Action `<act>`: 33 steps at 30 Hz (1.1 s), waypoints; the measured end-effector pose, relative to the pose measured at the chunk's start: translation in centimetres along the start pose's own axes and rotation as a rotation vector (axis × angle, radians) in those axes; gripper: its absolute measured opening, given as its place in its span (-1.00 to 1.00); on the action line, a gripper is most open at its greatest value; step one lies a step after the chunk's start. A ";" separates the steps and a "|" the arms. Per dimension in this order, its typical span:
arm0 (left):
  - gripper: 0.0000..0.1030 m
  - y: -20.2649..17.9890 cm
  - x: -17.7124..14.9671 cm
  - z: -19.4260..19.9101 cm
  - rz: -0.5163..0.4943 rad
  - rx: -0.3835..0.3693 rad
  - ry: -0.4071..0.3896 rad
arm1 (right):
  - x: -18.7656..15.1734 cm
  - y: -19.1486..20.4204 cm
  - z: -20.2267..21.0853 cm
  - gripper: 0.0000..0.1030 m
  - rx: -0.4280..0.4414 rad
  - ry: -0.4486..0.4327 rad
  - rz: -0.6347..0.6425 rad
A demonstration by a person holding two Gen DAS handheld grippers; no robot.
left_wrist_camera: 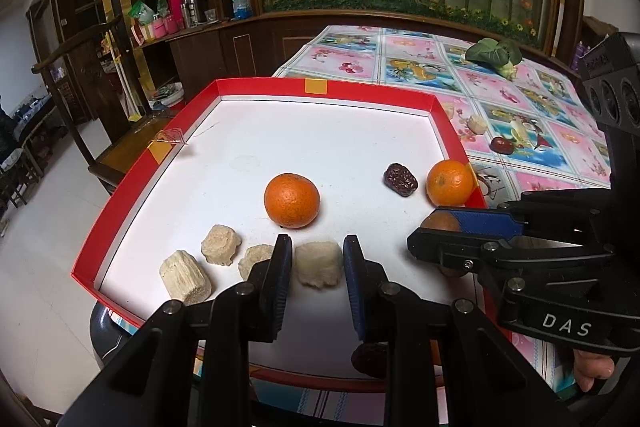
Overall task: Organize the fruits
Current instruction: 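Carry the beige cake and brown ball over the tray and open both tools, then move both open tools back toward a dark red date on the tablecloth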
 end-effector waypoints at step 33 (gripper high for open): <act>0.37 -0.7 1.4 0.9 -0.010 0.094 -0.023 | 3.0 -16.8 9.0 -0.14 -0.238 -0.161 -0.219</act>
Point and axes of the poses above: each gripper's, at about its wrist camera, not at the fingertips, and z roughly against the way its jaws point, y to its left, x to its top, the point moved 7 cm from there along -z, roughly the way its jaws point, and after that the axes turned 9 degrees about -z, right-handed, at the moved point
